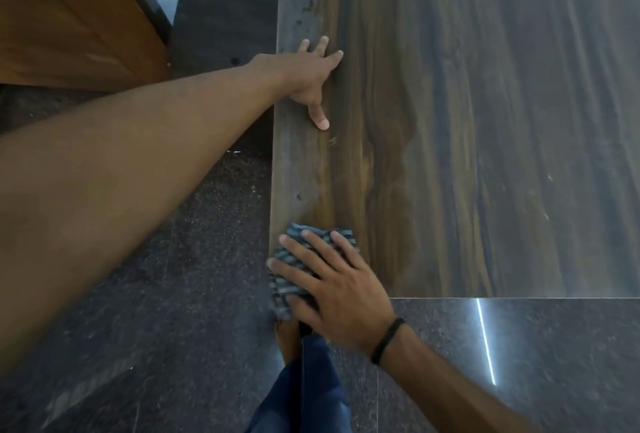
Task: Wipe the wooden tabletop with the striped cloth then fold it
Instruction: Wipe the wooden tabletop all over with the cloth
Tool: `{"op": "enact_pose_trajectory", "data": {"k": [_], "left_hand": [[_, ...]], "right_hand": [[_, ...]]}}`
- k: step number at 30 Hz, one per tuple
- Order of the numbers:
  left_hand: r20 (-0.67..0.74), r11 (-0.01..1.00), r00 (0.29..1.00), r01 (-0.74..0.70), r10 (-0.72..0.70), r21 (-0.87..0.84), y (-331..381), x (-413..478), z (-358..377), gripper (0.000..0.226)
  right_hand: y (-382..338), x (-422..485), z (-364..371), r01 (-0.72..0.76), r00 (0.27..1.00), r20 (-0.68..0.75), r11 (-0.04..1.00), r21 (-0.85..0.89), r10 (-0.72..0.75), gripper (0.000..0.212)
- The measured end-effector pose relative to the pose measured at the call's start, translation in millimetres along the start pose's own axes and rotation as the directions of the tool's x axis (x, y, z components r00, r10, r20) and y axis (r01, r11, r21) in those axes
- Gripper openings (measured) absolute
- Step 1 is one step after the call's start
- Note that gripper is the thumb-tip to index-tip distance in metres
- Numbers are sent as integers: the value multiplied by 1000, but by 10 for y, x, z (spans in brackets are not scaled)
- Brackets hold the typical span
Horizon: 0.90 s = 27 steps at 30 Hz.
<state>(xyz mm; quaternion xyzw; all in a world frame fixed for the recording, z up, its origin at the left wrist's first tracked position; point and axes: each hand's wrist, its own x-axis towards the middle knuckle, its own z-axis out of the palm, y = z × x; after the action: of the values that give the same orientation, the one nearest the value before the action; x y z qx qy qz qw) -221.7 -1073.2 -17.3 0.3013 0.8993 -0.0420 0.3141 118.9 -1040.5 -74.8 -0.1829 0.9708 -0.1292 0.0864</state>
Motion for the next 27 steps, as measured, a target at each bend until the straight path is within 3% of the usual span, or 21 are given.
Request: {"op": "enact_pose_trajectory", "data": {"k": [2, 5, 6, 10, 12, 15, 20, 24, 25, 27], "left_hand": [[-15, 1000, 1000, 8, -8, -5, -22, -21, 22, 138], [-16, 1000, 1000, 4, -4, -10, -24, -44, -13, 136], [-17, 1000, 1000, 5, -5, -14, -9, -46, -12, 136], [-14, 999, 1000, 10, -11, -37, -30, -20, 26, 139], [-23, 999, 1000, 8, -9, -44, -56, -14, 27, 139], [-34, 999, 999, -11, 9, -51, -53, -46, 4, 138], [-61, 996, 997, -54, 50, -72, -117, -95, 85, 134], [-118, 988, 990, -96, 82, -122, -230, -90, 135, 129], [-114, 988, 990, -101, 88, -115, -231, -85, 136, 129], [-97, 991, 991, -102, 93, -91, -211, -72, 131, 130]], "right_hand": [[212, 7, -30, -60, 997, -41, 998, -26, 59, 57], [202, 296, -119, -303, 948, -85, 952, 43, 306, 55], [87, 334, -118, -301, 949, -79, 952, 55, 304, 55], [-36, 34, -18, -51, 998, -24, 999, 2, 51, 55], [136, 146, -60, -105, 993, -63, 994, -8, 104, 55], [182, 640, -189, -306, 946, -91, 950, 68, 312, 55], [180, 494, -140, -10, 1000, -23, 1000, -5, 10, 56], [411, 779, -255, -282, 953, -93, 957, 66, 288, 56], [349, 828, -257, -311, 944, -86, 947, 79, 317, 56], [283, 765, -196, -226, 969, -88, 973, 54, 230, 56]]}}
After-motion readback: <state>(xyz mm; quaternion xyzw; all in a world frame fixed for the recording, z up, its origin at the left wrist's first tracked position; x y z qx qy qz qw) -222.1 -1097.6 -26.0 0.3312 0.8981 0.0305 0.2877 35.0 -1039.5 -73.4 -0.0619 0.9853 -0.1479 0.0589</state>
